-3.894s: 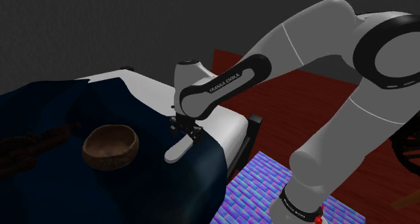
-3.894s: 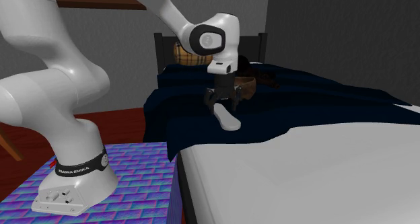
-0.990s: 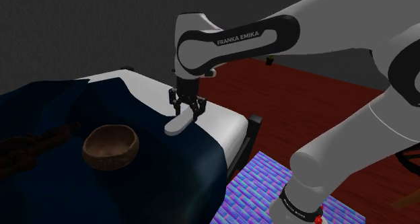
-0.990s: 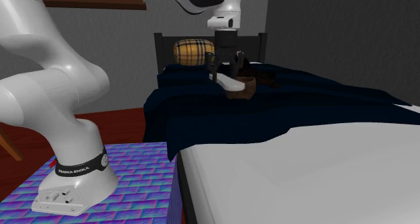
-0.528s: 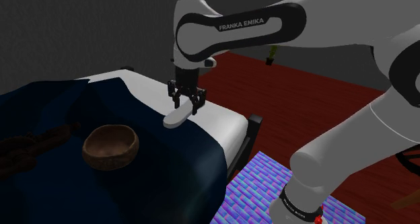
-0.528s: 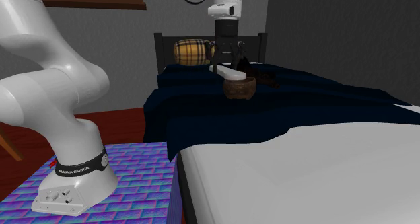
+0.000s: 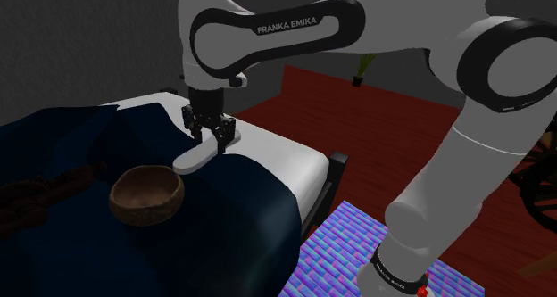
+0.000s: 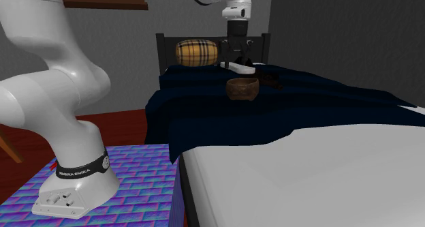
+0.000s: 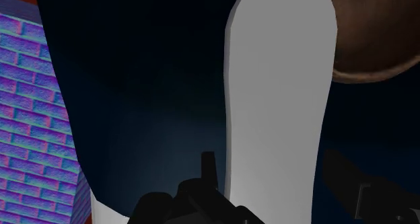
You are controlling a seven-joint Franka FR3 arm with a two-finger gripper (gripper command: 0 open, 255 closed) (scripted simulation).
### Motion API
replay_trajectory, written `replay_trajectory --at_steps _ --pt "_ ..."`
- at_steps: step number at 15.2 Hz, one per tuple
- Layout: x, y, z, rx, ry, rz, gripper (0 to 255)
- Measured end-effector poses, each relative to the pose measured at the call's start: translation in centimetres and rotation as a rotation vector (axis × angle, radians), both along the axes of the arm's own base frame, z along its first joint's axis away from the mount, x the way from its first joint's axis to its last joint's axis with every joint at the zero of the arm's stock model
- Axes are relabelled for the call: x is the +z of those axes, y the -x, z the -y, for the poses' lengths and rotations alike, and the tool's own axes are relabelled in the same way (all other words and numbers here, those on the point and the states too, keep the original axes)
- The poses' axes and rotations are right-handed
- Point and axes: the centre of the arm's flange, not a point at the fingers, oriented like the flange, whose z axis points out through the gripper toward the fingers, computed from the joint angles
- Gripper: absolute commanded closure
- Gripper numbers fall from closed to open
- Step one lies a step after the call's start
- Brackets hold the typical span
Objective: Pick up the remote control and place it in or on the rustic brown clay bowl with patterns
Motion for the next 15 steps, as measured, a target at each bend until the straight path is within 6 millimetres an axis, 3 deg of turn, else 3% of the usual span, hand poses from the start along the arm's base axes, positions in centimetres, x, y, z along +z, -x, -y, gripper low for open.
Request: replay_trajectory --at_steps 11,15 --pt "0.9 -6.4 -13.1 -0.002 -0.004 0.001 255" --pt "-0.9 -7.1 -13.9 -0.005 -0.001 0.001 255"
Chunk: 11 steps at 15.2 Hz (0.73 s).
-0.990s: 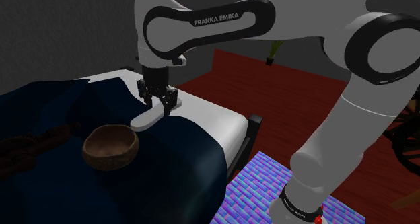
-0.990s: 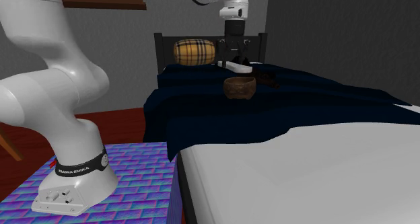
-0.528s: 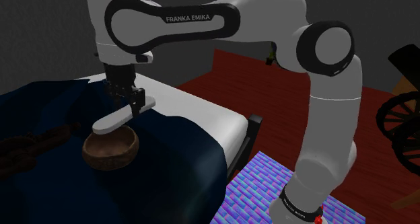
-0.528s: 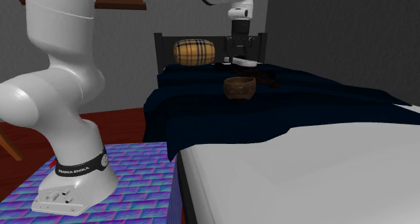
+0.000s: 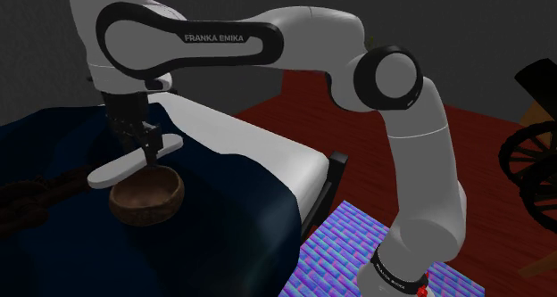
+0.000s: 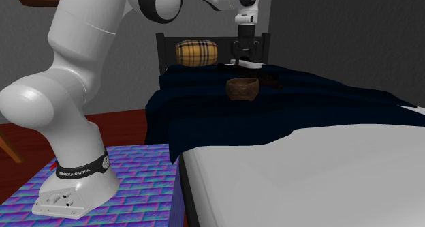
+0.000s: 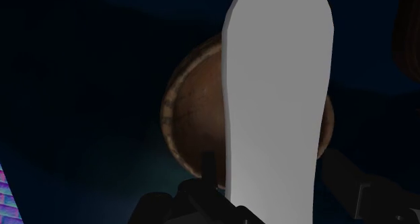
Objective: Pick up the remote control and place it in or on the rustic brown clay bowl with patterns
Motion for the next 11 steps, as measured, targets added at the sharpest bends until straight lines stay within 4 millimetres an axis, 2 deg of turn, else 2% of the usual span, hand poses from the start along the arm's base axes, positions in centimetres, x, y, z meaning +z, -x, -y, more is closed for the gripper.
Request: replay_trajectory --at_steps 11 --pt "-5.8 -0.1 0.0 0.0 0.0 0.0 255"
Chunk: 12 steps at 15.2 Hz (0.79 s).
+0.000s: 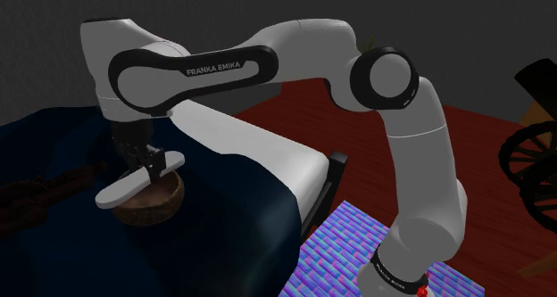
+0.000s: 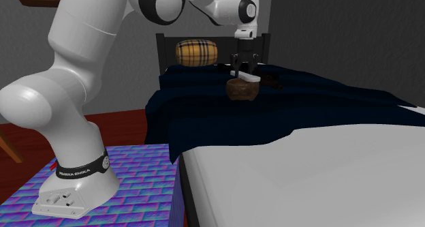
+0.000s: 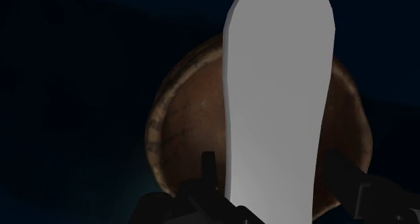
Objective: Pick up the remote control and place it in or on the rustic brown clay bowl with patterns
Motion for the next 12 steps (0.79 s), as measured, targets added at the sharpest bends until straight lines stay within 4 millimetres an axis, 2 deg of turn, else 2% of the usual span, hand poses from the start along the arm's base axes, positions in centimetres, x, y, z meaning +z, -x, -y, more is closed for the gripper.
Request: replay_trajectory --at_steps 6,7,12 --pt "-0.48 0.02 -0.02 0.0 0.0 0.0 255" --pt "-0.48 0.02 -0.02 0.0 0.0 0.0 0" --pt "-0.46 0.02 -0.02 0.0 -0.001 0.001 0"
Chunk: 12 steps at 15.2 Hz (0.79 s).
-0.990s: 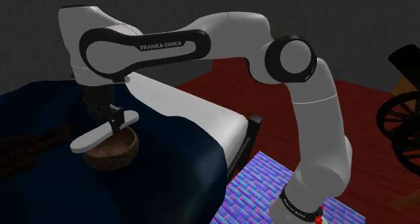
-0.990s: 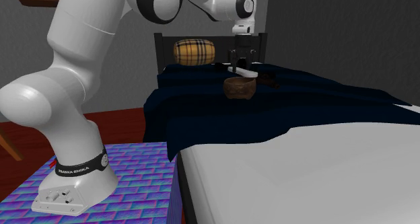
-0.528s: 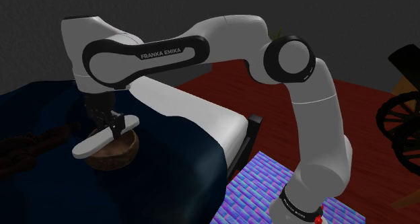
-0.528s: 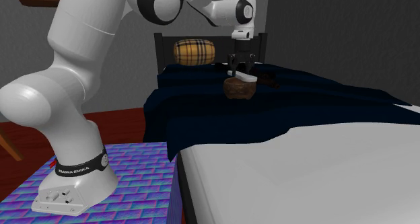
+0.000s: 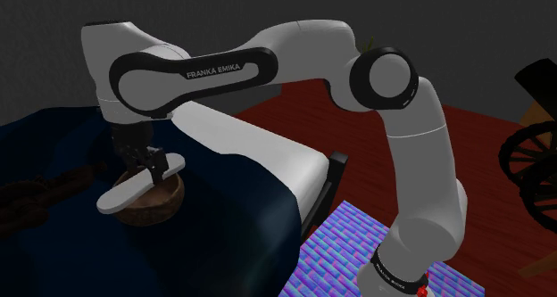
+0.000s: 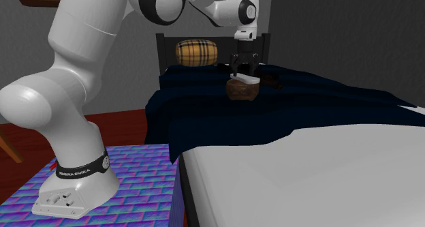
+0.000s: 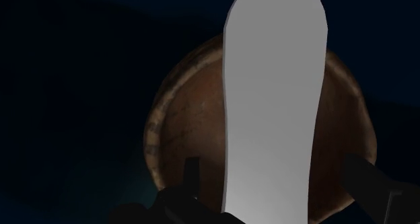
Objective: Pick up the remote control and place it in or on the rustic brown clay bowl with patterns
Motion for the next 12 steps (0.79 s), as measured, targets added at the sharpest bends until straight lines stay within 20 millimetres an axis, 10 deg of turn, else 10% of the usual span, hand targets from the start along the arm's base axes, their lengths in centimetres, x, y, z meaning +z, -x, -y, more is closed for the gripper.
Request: replay_trajectory --at_steps 12 --pt "5.0 -0.1 -0.1 0.0 0.0 0.0 0"
